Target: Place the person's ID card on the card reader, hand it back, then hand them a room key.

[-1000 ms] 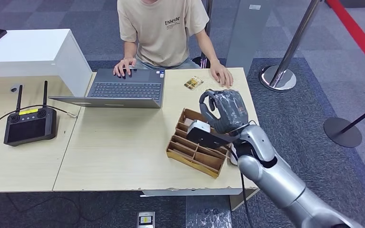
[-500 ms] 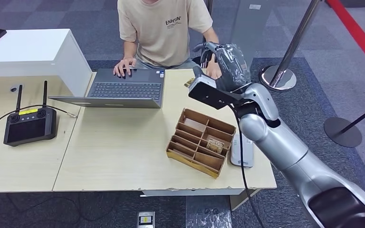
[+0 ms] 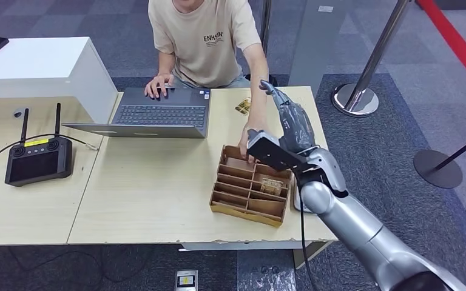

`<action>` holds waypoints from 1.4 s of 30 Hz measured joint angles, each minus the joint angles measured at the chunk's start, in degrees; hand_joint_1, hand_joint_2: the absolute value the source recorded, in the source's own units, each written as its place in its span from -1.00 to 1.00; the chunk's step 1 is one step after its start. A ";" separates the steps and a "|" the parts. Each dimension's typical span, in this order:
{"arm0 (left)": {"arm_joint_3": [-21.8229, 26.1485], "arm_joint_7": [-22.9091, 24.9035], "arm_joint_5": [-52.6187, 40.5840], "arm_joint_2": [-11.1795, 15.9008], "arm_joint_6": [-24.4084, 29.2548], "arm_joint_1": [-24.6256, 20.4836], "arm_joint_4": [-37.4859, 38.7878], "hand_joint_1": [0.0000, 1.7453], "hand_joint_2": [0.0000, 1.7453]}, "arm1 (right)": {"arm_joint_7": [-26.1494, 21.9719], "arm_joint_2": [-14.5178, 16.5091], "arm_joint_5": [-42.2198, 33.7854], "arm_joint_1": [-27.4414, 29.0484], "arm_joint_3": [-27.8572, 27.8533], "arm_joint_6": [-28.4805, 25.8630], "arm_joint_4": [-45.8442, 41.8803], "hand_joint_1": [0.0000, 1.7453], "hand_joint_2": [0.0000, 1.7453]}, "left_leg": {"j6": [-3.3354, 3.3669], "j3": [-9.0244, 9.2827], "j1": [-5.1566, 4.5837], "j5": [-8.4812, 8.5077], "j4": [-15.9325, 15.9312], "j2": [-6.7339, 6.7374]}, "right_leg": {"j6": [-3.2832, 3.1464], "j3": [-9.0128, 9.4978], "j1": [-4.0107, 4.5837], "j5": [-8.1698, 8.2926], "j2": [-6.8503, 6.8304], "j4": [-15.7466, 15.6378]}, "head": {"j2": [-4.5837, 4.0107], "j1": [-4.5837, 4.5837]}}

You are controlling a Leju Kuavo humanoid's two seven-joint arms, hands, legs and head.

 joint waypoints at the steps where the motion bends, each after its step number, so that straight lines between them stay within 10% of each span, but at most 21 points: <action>1: 0.05 0.23 0.09 0.03 0.19 0.09 0.00 -1.00 -1.00 | 0.37 -0.25 0.39 1.28 -0.24 -0.04 -0.85 1.00 1.00 | 0.00 0.00 0.00 0.00 0.00 0.00 | 0.00 0.00 0.00 0.00 0.00 0.00 | 0.00 0.01; 18: 0.32 1.47 0.20 0.19 0.77 0.45 0.00 -1.00 -1.00 | 2.11 -3.09 4.97 11.47 -2.62 2.57 -7.28 0.94 1.00 | 0.00 -0.01 -0.01 0.00 0.00 0.02 | 0.00 0.01 0.00 0.00 0.00 -0.01 | 0.00 0.01; 25: 0.32 1.83 -0.05 0.25 0.65 0.42 0.00 -1.00 -1.00 | 2.83 -3.34 6.90 11.78 -2.47 3.42 -7.03 -0.66 1.00 | 0.00 -0.01 -0.01 0.00 0.00 0.01 | 0.00 0.01 0.00 0.00 0.00 -0.01 | 0.00 0.00; 29: 0.32 1.85 -0.17 0.33 0.62 0.38 0.00 -1.00 -1.00 | 2.85 -3.25 7.55 11.76 -2.01 3.61 -6.26 -0.88 1.00 | 0.00 -0.01 -0.01 0.00 -0.01 0.01 | 0.00 0.01 0.00 0.00 0.00 -0.01 | 0.00 0.01; 42: 0.32 1.85 -0.21 0.49 0.63 0.34 0.00 -1.00 -1.00 | 2.83 -2.66 8.43 11.67 -0.59 3.98 -3.57 -0.08 1.00 | 0.00 -0.02 -0.01 0.00 0.00 0.01 | 0.00 0.02 0.00 0.00 0.00 0.00 | 0.00 0.01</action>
